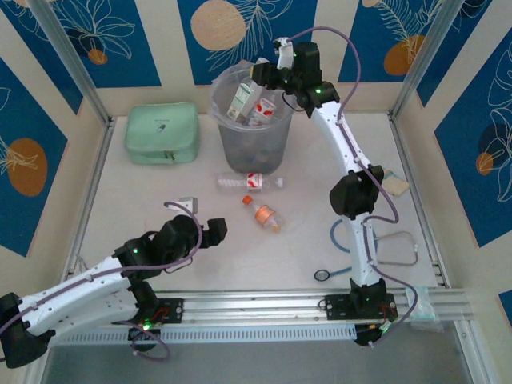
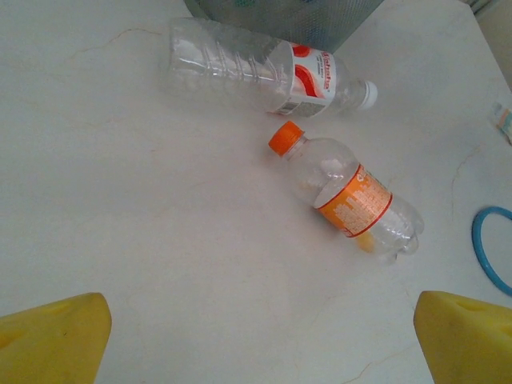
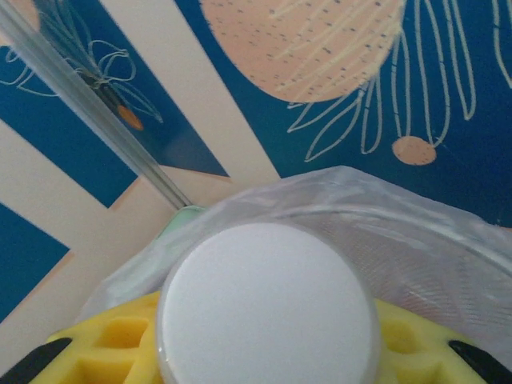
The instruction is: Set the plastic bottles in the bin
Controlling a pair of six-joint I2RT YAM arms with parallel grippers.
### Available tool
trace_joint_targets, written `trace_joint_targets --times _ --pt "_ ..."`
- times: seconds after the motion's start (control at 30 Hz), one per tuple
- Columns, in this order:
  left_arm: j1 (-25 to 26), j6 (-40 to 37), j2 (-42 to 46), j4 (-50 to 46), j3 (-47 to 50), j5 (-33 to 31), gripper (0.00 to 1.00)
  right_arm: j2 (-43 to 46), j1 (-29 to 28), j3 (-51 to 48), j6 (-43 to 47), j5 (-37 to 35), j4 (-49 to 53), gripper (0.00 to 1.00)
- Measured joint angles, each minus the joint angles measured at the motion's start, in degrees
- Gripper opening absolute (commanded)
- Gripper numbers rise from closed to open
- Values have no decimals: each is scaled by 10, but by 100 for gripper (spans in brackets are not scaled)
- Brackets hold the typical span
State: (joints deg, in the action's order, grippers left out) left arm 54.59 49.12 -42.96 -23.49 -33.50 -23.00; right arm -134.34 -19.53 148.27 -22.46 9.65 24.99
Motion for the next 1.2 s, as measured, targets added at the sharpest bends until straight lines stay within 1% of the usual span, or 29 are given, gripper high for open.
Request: trace_joint_targets --times 0.1,0.27,0.3,0.43,0.5,0.53,0.63,0.8,0.87,0.93,1.03,1.13,1.2 --pt "0 1 -5 0 0 0 97 -14 7 16 -23 0 10 13" --pt "0 0 -20 0 0 0 97 -16 16 16 -53 5 19 27" --pt "0 0 -21 0 0 0 97 -16 18 15 -57 8 19 31" --pt "0 0 -23 1 0 0 98 -13 22 14 -63 13 31 57" --pt "0 0 -23 3 0 0 98 -7 24 6 -53 13 72 67" --pt "0 0 -23 6 1 0 98 -5 25 1 -49 13 83 71" --pt "0 1 -23 18 8 0 98 1 26 7 -20 12 115 87" --pt "-1 1 -41 29 12 1 97 7 11 55 38 -33 205 90" --pt "-1 1 -52 33 12 4 98 18 3 54 56 -57 224 90" --pt "-1 1 -60 35 12 5 97 43 -4 29 72 -83 228 88" --pt "-1 1 -67 40 12 7 98 81 -10 -12 86 -101 225 81" --pt "-2 -1 -72 42 10 9 98 94 -11 -19 91 -106 222 68" --pt "-2 -1 -78 42 6 9 97 97 -10 -22 91 -104 221 64"
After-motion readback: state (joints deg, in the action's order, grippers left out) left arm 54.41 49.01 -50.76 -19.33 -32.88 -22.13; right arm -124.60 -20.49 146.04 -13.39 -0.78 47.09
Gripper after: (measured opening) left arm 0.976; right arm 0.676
